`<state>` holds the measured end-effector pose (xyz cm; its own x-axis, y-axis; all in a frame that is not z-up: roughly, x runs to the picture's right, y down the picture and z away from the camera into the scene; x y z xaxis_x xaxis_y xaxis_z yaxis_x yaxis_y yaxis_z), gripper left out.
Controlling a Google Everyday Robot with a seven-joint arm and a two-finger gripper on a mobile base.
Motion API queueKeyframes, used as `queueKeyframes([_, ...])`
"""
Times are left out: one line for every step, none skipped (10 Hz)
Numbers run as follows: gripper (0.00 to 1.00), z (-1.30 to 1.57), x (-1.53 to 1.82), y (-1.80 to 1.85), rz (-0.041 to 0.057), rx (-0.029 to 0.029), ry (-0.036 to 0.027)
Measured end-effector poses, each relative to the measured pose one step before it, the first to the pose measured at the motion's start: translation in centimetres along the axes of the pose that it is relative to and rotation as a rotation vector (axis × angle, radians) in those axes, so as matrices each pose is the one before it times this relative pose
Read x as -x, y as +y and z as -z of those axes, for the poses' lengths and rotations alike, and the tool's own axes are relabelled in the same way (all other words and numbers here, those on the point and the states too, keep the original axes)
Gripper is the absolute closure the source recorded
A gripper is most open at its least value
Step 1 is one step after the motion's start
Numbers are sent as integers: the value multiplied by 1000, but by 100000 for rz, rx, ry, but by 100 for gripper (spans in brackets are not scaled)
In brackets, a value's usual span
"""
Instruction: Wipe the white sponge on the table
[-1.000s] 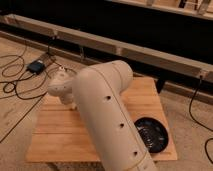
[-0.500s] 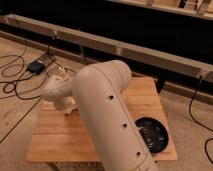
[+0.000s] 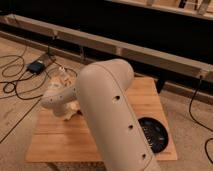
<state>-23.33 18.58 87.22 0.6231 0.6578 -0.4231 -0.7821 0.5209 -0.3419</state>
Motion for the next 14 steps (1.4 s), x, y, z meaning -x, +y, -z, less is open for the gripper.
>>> queueKeyframes([100,-186,-984,93,-1060,279,591])
queueKeyframes([100,-238,-1294,-402,-2642,118,756])
queueKeyframes([100,-131,-949,-888,-3387,-339,307])
queueKeyframes([100,-321,-831,-1401,-4547,-659,364])
queueKeyframes([100,-264,-525,-2150,-5709,-1236,66])
queueKeyframes([100,-149,-1,-1990,-4606,-1219,-268])
queueKeyframes([100,-140,317,-2099,-4462,-1360,-418])
queueKeyframes([100,-105,392,-1263,-2931,-706,-164])
queueKeyframes([100,-159,770,-1317,-2849,-926,-406])
queueKeyframes([100,-53,819,-921,-1148,-1015,-715])
queueKeyframes([100,-7,540,-357,-122,-612,-420])
queueKeyframes([100,191,987,-326,-121,-917,-806])
queueKeyframes([100,233,1040,32,-52,-127,-1312])
queueKeyframes([100,188,1078,95,638,-357,-1235])
